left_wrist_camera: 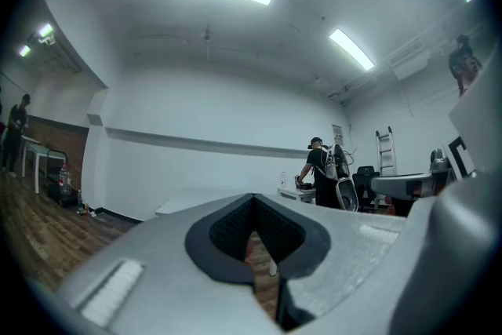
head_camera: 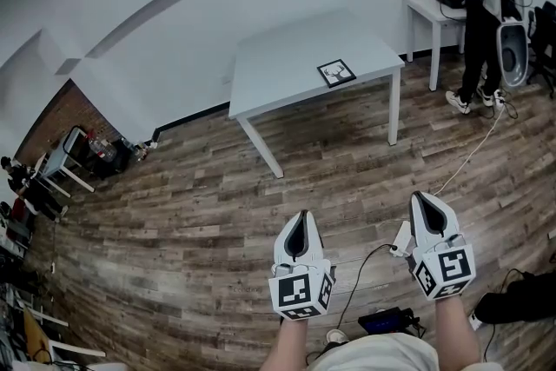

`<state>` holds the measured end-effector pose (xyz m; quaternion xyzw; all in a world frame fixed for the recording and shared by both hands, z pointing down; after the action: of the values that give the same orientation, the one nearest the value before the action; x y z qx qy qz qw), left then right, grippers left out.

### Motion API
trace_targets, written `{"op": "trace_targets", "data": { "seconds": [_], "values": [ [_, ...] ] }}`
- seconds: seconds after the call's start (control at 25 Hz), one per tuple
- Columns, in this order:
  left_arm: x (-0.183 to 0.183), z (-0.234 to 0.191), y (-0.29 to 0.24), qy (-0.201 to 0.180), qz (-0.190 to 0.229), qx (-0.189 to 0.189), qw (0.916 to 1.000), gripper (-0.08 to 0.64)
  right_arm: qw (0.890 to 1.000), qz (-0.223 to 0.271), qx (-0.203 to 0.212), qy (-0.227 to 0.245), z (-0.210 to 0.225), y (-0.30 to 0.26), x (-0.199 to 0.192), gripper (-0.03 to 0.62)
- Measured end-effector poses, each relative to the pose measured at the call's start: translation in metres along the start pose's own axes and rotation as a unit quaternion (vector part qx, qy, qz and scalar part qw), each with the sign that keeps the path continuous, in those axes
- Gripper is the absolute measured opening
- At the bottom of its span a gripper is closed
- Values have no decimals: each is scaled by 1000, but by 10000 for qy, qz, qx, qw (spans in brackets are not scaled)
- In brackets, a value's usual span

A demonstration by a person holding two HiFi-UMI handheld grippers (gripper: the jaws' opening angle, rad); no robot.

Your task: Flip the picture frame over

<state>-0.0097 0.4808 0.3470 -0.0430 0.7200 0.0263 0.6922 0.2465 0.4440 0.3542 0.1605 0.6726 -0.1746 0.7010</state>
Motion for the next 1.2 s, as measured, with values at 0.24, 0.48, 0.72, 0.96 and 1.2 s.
{"op": "trace_targets", "data": {
  "seconds": [0.24, 0.48, 0.72, 0.96, 1.2],
  "values": [
    [-2, 19, -24, -32, -40, 38, 10000, 0, 10000, -19, 73, -43, 28, -12, -4, 21],
    [-2, 39, -45, -63, -126, 94, 9999, 0, 9995, -32, 239, -222, 55, -26, -6, 23],
    [-3, 46, -55, -110, -176, 213, 9996, 0, 9986, -42, 384, -371, 68, -39, -12, 24],
    [-11, 29, -73, -77, -154, 255, 9995, 0, 9983, -87, 478, -328, 64, -69, -19, 23],
    [-21, -11, -115, -15, -104, 184, 9998, 0, 9987, -190, 447, -167, 51, -120, -27, 23]
  ]
}}
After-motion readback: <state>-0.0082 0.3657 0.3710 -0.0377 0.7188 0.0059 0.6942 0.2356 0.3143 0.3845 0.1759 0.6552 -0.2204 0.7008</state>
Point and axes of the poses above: the fingertips, and each gripper's own axes: y backward along the fingers, z to its right, x out of its top, the point moved 7 cm from there along y, backward along the fingers, and after that the axes turned 3 degrees about -z, right-handed, at the moved point
